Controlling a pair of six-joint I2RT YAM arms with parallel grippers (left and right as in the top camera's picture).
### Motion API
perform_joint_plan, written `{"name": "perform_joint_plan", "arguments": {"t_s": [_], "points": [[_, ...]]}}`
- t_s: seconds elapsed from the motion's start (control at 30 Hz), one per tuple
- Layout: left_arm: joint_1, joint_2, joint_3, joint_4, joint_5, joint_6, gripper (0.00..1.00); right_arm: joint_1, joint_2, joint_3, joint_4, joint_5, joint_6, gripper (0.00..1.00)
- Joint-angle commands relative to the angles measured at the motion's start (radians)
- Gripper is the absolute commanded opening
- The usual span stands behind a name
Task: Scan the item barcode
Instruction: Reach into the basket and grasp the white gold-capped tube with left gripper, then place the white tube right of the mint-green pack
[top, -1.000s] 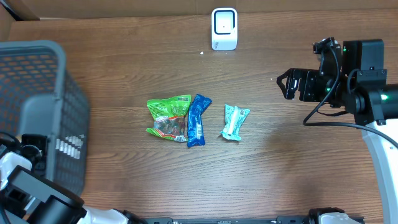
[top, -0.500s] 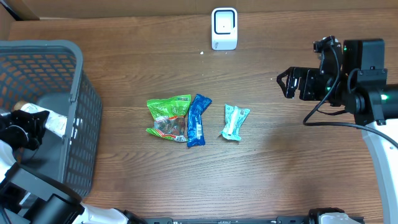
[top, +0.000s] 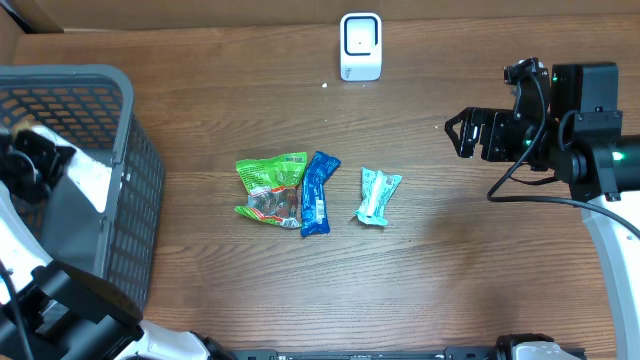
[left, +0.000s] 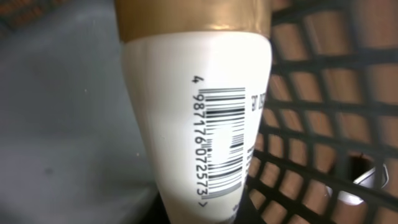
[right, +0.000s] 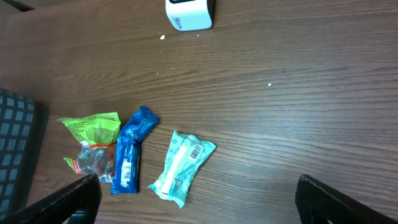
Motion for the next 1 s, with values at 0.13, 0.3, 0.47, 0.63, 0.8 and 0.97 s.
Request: {"name": "perform_joint_plan", "arguments": {"t_s": [0.13,0.3,0.47,0.63,0.8,0.97], "points": [[-0.124,-0.022,0.447,-0.220,-0.052,0.164,0.04,-0.003,-0.002,0.020,0.011,-0.006,0.003,1.00],[-0.371,-0.022,0.724,-0.385,-0.118,0.280,0.04,-0.003,-0.002,0.020,0.014,-0.006,0.003,1.00],[-0.616,-0.014,0.701,-0.447,-0.191,0.286,0.04,-0.003,-0.002,0.020,0.013,-0.006,0.003,1.00],[-0.826,0.035,0.554,-0.455,-0.283,0.276,0.04,-0.003,-0.002,0.020,0.020,-0.006,0.003,1.00],[-0.975,0.113,0.410,-0.365,-0.258,0.179,0.04,-0.004,-0.002,0.022,0.025,-0.006,0.003,1.00],[-1.135,0.214,0.340,-0.180,-0.157,0.064,0.04,-0.057,-0.003,0.068,0.020,-0.006,0.004,1.00]]}}
